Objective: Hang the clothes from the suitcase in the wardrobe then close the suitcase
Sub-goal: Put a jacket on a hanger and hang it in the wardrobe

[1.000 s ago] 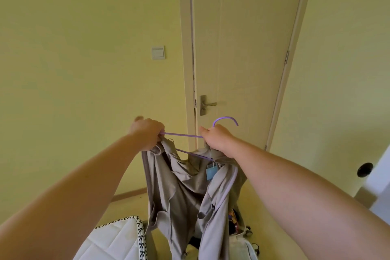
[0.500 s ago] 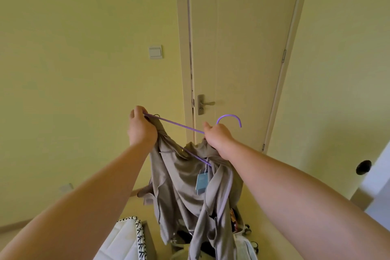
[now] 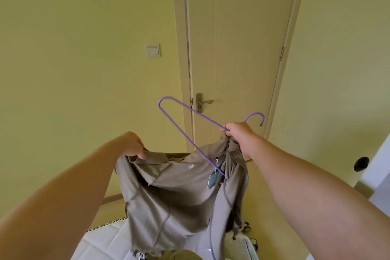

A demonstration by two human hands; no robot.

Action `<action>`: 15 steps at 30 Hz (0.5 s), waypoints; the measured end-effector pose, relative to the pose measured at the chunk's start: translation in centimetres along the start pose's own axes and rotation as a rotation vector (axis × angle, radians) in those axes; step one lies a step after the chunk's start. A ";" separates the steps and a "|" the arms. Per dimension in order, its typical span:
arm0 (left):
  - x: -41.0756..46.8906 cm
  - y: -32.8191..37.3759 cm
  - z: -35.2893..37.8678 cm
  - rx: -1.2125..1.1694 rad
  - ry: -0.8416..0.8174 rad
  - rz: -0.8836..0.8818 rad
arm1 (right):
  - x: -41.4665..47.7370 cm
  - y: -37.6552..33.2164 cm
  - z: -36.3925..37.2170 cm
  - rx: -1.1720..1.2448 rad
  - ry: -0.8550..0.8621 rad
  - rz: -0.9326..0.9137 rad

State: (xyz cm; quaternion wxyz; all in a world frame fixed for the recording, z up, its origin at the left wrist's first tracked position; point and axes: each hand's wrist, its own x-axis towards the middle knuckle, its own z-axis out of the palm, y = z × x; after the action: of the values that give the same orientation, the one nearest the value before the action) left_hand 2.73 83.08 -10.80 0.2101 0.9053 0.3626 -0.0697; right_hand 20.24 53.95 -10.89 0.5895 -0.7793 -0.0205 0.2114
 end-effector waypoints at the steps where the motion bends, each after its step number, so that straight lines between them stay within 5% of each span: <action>1: 0.3 -0.2 0.2 0.094 0.045 -0.003 | -0.2 0.0 0.0 -0.076 -0.016 -0.020; 4: 0.7 0.0 0.1 0.134 0.204 -0.005 | -0.2 0.5 0.1 -0.296 -0.016 -0.075; 10: 0.0 1.7 -1.2 -0.150 0.426 0.178 | 0.3 1.3 1.6 -0.500 0.025 -0.200; 15: -0.6 1.9 -1.9 -0.055 0.181 0.237 | 0.4 1.1 1.5 -0.704 0.006 -0.298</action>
State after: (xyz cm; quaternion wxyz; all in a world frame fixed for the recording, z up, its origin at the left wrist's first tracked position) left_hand 3.52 82.30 -8.33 0.2081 0.9382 0.2725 0.0473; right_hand 19.82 55.13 -12.31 0.3100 -0.9232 -0.2031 0.1013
